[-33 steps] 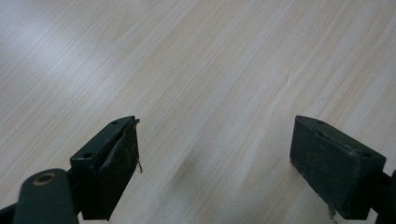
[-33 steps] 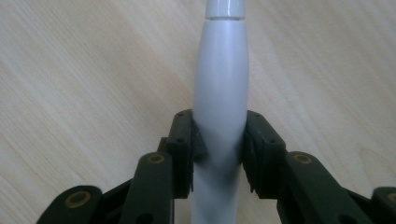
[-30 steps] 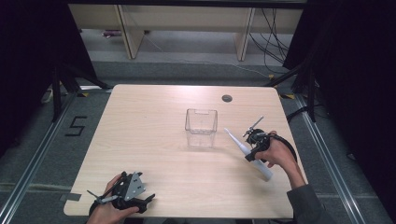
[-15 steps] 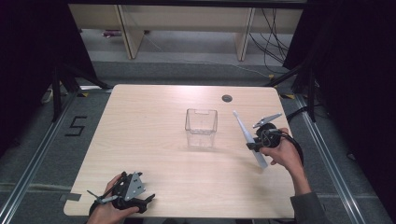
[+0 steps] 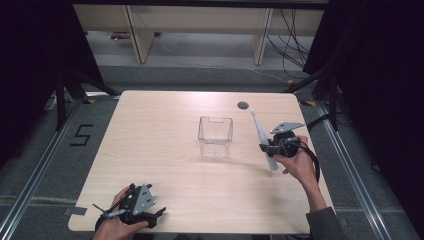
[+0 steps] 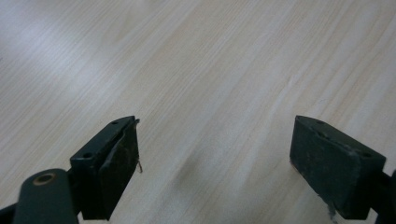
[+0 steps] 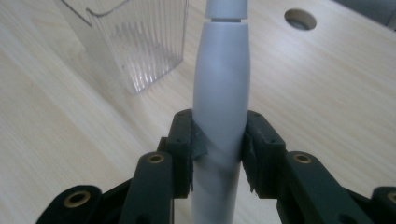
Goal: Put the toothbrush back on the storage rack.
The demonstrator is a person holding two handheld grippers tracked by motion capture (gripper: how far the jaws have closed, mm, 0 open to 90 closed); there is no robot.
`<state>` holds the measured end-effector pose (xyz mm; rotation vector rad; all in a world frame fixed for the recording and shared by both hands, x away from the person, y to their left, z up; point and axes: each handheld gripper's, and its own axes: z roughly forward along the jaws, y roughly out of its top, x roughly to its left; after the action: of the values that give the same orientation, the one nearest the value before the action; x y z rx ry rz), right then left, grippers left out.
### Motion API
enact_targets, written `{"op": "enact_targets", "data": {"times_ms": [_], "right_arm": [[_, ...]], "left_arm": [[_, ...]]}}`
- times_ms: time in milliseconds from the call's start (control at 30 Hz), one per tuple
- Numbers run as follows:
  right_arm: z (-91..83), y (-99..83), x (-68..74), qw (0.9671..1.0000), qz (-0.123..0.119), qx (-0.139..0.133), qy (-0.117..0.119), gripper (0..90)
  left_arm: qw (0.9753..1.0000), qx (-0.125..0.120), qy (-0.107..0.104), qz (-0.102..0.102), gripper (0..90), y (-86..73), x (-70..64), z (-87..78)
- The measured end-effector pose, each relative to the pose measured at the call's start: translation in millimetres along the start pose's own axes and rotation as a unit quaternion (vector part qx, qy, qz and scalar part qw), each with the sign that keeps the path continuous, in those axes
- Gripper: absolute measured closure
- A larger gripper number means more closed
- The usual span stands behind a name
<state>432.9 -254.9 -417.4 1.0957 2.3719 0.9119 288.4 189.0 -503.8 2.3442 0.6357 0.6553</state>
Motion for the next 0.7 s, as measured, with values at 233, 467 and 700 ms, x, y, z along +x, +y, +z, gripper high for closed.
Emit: {"op": "enact_targets", "data": {"times_ms": [233,467,700], "right_arm": [[1.6,6.6,-0.5,0.9985,-0.008,-0.052,-0.014,66.9],[4.5,16.5,1.0,0.9972,-0.005,-0.074,-0.008,66.9],[2.4,27.8,2.2,0.9952,0.002,-0.097,-0.007,66.9]], "left_arm": [[1.0,-0.003,-0.002,0.001,15.1,0.6,-0.5,0.4],[1.0,-0.003,0.002,-0.004,15.1,0.2,-0.2,0.3],[1.0,-0.003,0.002,-0.002,15.1,0.3,-0.3,0.4]]}}
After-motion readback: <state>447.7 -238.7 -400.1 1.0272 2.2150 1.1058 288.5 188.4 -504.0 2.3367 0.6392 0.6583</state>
